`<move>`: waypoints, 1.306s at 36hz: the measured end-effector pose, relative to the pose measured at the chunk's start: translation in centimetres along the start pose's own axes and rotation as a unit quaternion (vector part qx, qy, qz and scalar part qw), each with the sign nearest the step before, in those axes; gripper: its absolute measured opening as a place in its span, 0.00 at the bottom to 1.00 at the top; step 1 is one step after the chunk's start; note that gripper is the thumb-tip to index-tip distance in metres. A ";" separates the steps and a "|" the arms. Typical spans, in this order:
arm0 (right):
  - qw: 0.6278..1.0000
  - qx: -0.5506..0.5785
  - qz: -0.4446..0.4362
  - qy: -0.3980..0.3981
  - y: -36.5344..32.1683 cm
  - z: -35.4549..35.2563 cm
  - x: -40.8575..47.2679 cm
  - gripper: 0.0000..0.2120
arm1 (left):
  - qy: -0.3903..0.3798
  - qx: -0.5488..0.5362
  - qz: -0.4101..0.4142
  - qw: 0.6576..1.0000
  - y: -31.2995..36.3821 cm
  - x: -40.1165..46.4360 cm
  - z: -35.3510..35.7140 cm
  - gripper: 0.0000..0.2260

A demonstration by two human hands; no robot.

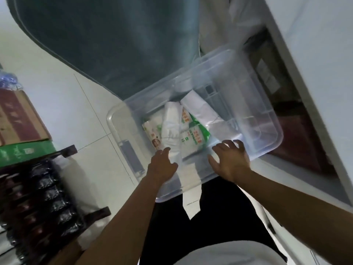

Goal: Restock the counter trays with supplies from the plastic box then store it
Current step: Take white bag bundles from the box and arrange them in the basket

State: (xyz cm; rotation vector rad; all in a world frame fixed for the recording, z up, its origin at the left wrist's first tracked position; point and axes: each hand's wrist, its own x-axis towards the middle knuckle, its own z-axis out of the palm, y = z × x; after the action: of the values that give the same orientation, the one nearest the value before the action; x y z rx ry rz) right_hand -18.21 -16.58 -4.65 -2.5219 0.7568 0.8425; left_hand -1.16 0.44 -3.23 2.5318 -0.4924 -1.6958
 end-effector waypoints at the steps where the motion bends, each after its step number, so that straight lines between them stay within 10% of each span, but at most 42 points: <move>1: 1.000 0.004 -0.002 0.008 0.0 0.1 0.0 0.25 | 0.005 0.007 -0.002 1.000 -0.1 1.4 0.3 0.32; 20: 0.991 0.013 0.022 0.128 0.3 1.4 -0.1 0.18 | 0.168 0.017 -0.098 0.981 2.3 14.6 0.1 0.30; 47: 0.998 -0.009 0.043 0.048 -0.1 0.7 0.1 0.26 | -0.013 -0.223 -0.034 0.974 2.0 9.4 -5.6 0.24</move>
State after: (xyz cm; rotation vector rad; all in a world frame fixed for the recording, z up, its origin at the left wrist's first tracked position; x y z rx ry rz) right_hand -18.37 -16.18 -5.27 -2.5778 0.8984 0.7633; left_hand 6.73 -4.92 -8.98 2.2243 -0.0149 -1.6361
